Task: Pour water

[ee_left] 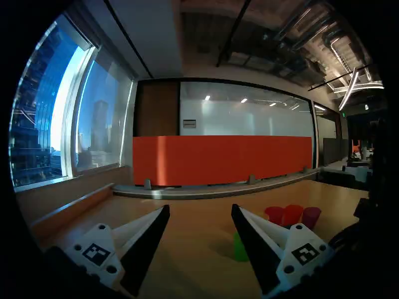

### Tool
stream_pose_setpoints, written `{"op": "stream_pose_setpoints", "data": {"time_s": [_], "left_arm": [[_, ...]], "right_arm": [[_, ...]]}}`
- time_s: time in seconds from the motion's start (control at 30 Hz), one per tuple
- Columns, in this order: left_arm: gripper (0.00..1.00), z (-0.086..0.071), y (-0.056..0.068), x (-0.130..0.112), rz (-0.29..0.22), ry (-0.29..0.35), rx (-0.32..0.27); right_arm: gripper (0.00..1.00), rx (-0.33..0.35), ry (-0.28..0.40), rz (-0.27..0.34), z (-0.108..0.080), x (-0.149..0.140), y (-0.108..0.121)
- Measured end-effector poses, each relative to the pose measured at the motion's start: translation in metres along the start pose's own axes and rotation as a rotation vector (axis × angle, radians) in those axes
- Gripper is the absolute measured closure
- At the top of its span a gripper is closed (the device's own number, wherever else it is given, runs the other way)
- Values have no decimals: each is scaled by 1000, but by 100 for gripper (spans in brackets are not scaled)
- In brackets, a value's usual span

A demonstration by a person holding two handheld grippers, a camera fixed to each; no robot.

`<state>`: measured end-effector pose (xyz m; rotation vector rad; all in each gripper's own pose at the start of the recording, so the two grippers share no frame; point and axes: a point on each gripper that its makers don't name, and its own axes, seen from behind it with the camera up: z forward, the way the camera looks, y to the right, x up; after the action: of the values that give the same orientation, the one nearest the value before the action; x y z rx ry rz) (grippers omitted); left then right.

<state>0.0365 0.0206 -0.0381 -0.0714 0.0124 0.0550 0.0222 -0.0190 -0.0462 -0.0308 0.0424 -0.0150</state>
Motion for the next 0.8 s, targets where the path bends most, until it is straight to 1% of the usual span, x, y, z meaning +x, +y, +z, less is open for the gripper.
{"op": "stream_pose_setpoints", "data": {"time_s": [0.1, 0.3, 0.4, 0.57, 0.7, 0.8], "left_arm": [[8, 0, -2, -3, 5, 0, 15], [8, 2, -6, -5, 25, 10, 50], [8, 2, -11, -4, 29, 24, 77], [8, 4, -13, -8, 30, 35, 101], [8, 7, -14, -18, 29, 33, 113], [8, 9, -15, -26, 39, 29, 125]], "right_arm": [[0, -5, -9, -13, -2, -4, -3], [0, 1, -20, -7, -4, -6, -9], [0, 6, -21, -6, -4, -1, -11], [0, 6, -20, -12, -2, 5, -14], [0, 4, -20, -7, 1, 11, -16], [0, 1, -6, 1, 1, 20, -18]]}}
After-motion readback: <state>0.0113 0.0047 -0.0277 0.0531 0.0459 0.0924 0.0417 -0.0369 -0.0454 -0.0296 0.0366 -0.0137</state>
